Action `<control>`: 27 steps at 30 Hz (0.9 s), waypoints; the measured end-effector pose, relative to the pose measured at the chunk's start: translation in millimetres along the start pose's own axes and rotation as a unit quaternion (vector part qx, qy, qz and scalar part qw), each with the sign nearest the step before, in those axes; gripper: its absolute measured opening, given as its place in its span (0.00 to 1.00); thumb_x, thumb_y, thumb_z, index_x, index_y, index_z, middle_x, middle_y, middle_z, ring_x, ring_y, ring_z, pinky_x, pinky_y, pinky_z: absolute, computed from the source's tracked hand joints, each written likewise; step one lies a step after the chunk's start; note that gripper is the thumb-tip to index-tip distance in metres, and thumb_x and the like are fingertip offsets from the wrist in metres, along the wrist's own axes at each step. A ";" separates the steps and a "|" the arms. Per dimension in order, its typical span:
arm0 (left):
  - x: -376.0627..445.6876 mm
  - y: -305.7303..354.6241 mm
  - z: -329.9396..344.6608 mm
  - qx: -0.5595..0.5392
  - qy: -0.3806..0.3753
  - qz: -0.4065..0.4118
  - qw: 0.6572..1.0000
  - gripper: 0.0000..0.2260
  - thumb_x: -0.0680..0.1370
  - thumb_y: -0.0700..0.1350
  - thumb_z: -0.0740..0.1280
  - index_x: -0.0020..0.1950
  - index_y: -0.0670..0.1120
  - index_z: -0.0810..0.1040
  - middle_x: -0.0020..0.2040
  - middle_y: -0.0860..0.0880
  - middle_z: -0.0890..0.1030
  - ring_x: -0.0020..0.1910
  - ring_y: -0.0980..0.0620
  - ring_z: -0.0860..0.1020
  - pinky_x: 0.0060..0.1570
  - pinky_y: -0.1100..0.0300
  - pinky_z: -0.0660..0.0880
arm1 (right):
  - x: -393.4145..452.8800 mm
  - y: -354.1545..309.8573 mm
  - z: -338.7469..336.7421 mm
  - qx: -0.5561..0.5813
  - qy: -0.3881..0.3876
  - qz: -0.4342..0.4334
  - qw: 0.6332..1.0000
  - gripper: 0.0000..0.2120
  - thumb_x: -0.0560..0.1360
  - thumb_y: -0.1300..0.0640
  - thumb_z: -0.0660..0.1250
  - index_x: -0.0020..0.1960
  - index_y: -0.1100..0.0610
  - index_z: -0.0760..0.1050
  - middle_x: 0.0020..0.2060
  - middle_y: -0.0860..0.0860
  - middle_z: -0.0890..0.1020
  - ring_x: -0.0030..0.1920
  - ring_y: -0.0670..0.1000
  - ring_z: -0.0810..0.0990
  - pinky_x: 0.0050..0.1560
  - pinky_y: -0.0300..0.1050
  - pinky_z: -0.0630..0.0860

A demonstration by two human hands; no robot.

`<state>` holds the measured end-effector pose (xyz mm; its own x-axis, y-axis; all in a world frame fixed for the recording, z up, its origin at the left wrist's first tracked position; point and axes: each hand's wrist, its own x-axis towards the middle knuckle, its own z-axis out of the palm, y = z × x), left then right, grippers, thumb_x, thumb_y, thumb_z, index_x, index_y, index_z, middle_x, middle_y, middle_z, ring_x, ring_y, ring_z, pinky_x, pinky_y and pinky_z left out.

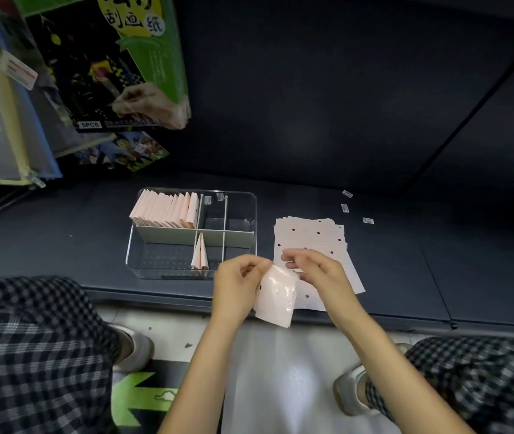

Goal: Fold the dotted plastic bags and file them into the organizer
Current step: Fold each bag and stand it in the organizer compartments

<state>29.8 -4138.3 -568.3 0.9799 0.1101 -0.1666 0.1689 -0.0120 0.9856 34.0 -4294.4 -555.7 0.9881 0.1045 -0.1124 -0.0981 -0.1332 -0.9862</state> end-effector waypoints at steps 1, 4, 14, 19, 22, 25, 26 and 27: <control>0.2 -0.1 0.7 0.027 -0.010 0.025 0.999 0.10 0.75 0.38 0.68 0.36 0.51 0.81 0.34 0.54 0.82 0.35 0.55 0.77 0.38 0.59 0.74 | 1.6 0.3 2.9 -0.025 -0.002 -0.004 1.000 0.10 0.76 0.62 0.64 0.45 0.52 0.82 0.44 0.44 0.85 0.46 0.41 0.80 0.46 0.30 0.74; 1.8 -1.5 1.5 0.057 -0.012 0.058 0.997 0.11 0.75 0.39 0.68 0.37 0.54 0.81 0.34 0.56 0.82 0.35 0.58 0.78 0.37 0.61 0.74 | 7.5 2.2 8.7 -0.070 0.009 -0.010 0.997 0.08 0.73 0.64 0.69 0.38 0.53 0.82 0.35 0.44 0.84 0.38 0.41 0.79 0.41 0.31 0.72; 15.6 -21.3 -19.8 -0.006 -0.078 -0.085 0.993 0.10 0.74 0.36 0.70 0.36 0.50 0.83 0.32 0.53 0.83 0.33 0.60 0.80 0.36 0.67 0.77 | 28.4 19.5 10.3 0.013 0.106 0.032 0.994 0.05 0.72 0.62 0.70 0.42 0.54 0.82 0.38 0.46 0.85 0.39 0.43 0.82 0.41 0.33 0.77; 24.4 -30.0 -25.0 -0.062 0.000 -0.105 0.992 0.08 0.75 0.37 0.69 0.41 0.49 0.82 0.34 0.52 0.83 0.34 0.59 0.81 0.34 0.66 0.78 | 31.8 42.1 30.5 0.059 0.027 0.152 0.986 0.07 0.73 0.61 0.70 0.36 0.59 0.78 0.34 0.54 0.83 0.39 0.52 0.79 0.44 0.42 0.78; 26.9 -34.8 -27.5 -0.054 -0.027 -0.123 0.991 0.05 0.75 0.37 0.69 0.46 0.47 0.82 0.35 0.51 0.83 0.34 0.57 0.81 0.35 0.65 0.78 | 39.3 46.1 42.0 0.037 0.069 0.144 0.986 0.10 0.73 0.61 0.70 0.33 0.54 0.76 0.29 0.49 0.80 0.33 0.49 0.75 0.36 0.36 0.74; 30.0 -42.0 -28.9 0.038 0.049 -0.087 0.994 0.06 0.75 0.37 0.69 0.45 0.48 0.81 0.35 0.53 0.82 0.33 0.55 0.80 0.38 0.62 0.79 | 42.3 48.9 56.7 -0.087 0.166 0.108 0.976 0.09 0.71 0.56 0.73 0.48 0.50 0.74 0.39 0.46 0.81 0.39 0.44 0.77 0.41 0.35 0.73; 30.3 -44.3 -29.9 0.085 0.083 -0.061 0.991 0.06 0.75 0.38 0.69 0.45 0.49 0.81 0.35 0.55 0.82 0.34 0.58 0.80 0.39 0.64 0.78 | 42.0 49.2 62.9 -0.115 0.177 0.082 0.974 0.11 0.71 0.54 0.72 0.50 0.50 0.73 0.41 0.46 0.80 0.39 0.41 0.77 0.41 0.32 0.72; 30.0 -46.0 -31.0 0.122 0.106 -0.031 0.986 0.06 0.75 0.39 0.69 0.46 0.50 0.81 0.36 0.57 0.81 0.35 0.60 0.79 0.38 0.66 0.76 | 42.4 48.0 70.4 -0.123 0.161 0.060 0.977 0.09 0.72 0.53 0.71 0.50 0.50 0.74 0.40 0.46 0.81 0.39 0.40 0.77 0.40 0.29 0.71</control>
<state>48.1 -4103.6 -617.6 0.9271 0.3234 -0.1897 0.2729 -0.2349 0.9329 62.8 -4227.0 -616.3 0.9610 -0.2368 -0.1430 -0.2240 -0.3628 -0.9046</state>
